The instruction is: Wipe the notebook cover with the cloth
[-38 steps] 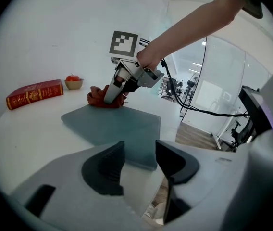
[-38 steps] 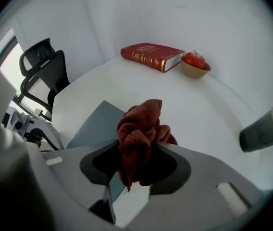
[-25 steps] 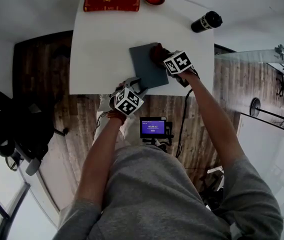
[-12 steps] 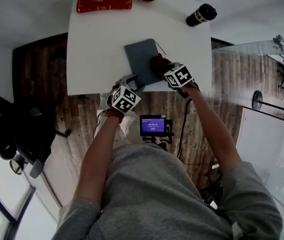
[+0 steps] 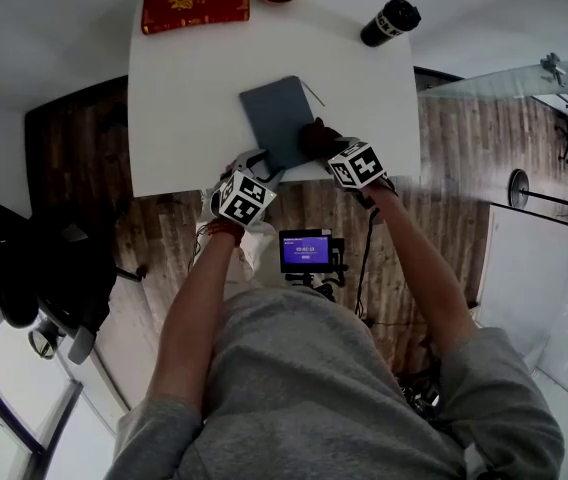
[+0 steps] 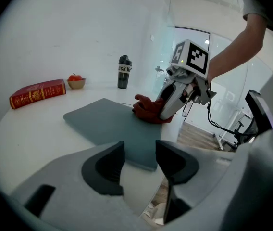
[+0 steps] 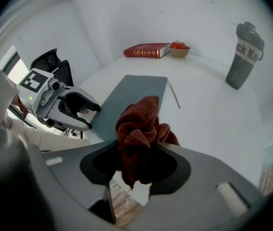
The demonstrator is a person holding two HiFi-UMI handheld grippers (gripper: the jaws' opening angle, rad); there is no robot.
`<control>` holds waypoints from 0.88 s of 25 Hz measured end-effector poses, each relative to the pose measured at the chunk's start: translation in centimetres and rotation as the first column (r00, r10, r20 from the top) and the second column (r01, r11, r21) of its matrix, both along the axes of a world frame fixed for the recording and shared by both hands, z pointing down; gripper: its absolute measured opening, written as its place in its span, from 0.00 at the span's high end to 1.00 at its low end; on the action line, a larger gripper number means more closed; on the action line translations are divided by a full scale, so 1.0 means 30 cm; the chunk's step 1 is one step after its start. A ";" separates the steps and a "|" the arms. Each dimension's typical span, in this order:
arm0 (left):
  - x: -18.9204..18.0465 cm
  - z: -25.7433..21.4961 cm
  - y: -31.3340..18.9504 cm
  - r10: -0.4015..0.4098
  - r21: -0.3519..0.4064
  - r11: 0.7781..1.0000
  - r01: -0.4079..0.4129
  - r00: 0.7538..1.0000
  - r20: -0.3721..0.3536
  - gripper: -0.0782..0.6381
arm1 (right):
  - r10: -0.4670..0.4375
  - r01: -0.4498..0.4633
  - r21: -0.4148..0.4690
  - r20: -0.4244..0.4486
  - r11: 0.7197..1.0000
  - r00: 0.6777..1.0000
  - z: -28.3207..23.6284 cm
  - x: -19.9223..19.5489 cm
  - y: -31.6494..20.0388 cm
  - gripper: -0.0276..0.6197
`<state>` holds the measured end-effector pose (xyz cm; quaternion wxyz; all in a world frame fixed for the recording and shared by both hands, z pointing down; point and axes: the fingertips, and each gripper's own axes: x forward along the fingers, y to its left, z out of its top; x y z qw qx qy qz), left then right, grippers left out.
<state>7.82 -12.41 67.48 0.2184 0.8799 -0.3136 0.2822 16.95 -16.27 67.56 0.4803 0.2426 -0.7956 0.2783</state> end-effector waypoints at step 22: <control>-0.159 -0.701 -0.242 -0.121 0.346 0.918 0.196 0.966 -0.227 0.56 | 0.148 -0.460 0.425 0.588 0.780 0.795 -0.718 -0.066 -0.129 0.66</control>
